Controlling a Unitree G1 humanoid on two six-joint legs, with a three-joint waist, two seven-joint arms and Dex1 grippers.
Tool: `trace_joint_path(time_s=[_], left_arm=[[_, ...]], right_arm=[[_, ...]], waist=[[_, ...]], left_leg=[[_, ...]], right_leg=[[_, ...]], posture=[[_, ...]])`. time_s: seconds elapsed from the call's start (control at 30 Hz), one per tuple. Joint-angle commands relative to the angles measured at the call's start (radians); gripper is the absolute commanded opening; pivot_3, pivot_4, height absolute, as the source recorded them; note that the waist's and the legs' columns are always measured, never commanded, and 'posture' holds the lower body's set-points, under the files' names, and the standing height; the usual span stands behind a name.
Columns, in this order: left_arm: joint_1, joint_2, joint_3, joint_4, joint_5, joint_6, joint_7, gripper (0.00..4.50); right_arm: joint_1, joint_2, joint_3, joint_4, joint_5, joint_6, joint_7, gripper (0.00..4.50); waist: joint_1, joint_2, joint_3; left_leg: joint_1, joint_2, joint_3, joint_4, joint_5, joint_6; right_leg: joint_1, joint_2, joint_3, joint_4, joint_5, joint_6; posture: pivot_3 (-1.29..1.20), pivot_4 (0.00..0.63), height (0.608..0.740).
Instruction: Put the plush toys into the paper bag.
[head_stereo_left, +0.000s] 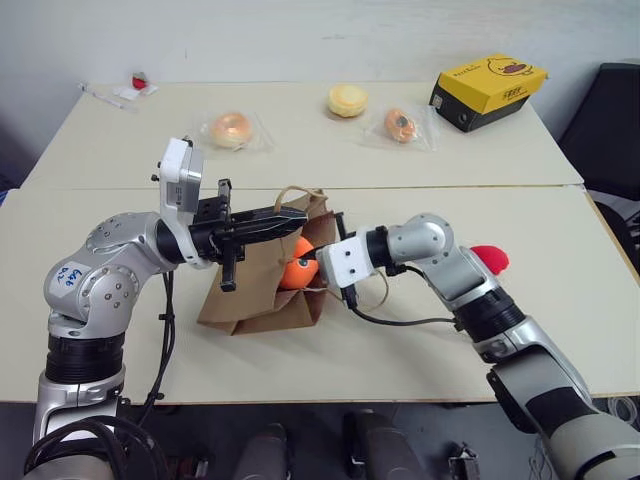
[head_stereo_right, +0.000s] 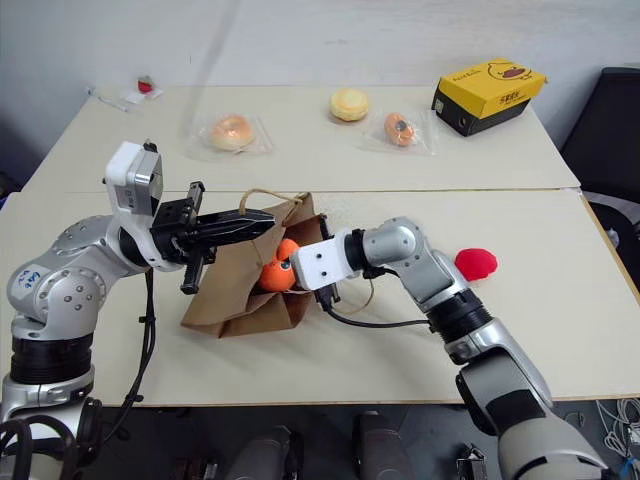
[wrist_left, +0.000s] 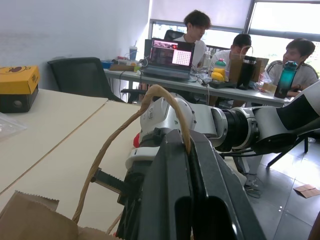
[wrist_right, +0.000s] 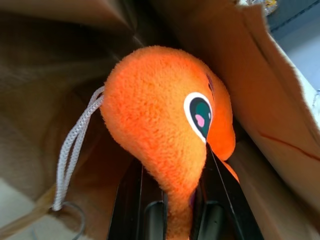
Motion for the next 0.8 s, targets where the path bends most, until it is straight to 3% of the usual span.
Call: trace_joint_path(time_s=[0.03, 0.3, 0.4, 0.6, 0.8], left_arm=[[-0.013, -0.009, -0.002, -0.04, -0.016, -0.006, -0.004, 0.0], [-0.014, -0.022, -0.004, -0.045, -0.013, -0.009, 0.002, 0.0], [-0.013, -0.024, -0.003, -0.047, -0.012, -0.01, 0.005, 0.0], [-0.001, -0.004, 0.008, -0.034, -0.004, -0.015, -0.013, 0.0], [-0.001, -0.014, 0.009, -0.03, 0.004, -0.028, -0.007, 0.0]], right_arm=[[-0.047, 0.023, 0.009, 0.034, -0.024, 0.054, -0.013, 0.1], [-0.099, 0.081, 0.028, 0.179, -0.128, 0.063, -0.122, 0.1], [-0.076, 0.099, -0.001, 0.16, -0.074, 0.089, -0.095, 0.1], [-0.021, 0.041, -0.041, 0.03, 0.028, 0.05, -0.019, 2.16], [0.094, -0.091, -0.175, -0.106, 0.237, 0.15, 0.095, 4.29]], waist=[[0.0, 0.0, 0.0], [-0.001, 0.0, 0.0], [-0.003, 0.0, 0.0], [-0.002, 0.0, 0.0], [0.006, 0.0, 0.0]], left_leg=[[0.0, 0.0, 0.0, 0.0, 0.0, 0.0], [0.0, 0.0, 0.0, 0.0, 0.0, 0.0], [0.0, 0.0, 0.0, 0.0, 0.0, -0.001], [-0.001, 0.0, 0.0, 0.0, 0.0, -0.001], [-0.001, 0.0, -0.002, 0.001, 0.0, 0.0]], right_leg=[[0.0, 0.0, 0.0, 0.0, 0.0, 0.0], [0.0, 0.0, 0.0, 0.0, 0.0, 0.0], [-0.001, 0.0, 0.0, 0.001, 0.0, 0.0], [-0.001, 0.0, 0.0, 0.0, 0.0, 0.0], [0.001, 0.0, -0.002, -0.001, 0.0, 0.0]], posture=[[0.0, 0.15, 0.74], [0.0, 0.15, 0.74], [0.0, 0.15, 0.74], [0.0, 0.15, 0.74], [0.0, 0.15, 0.74]])
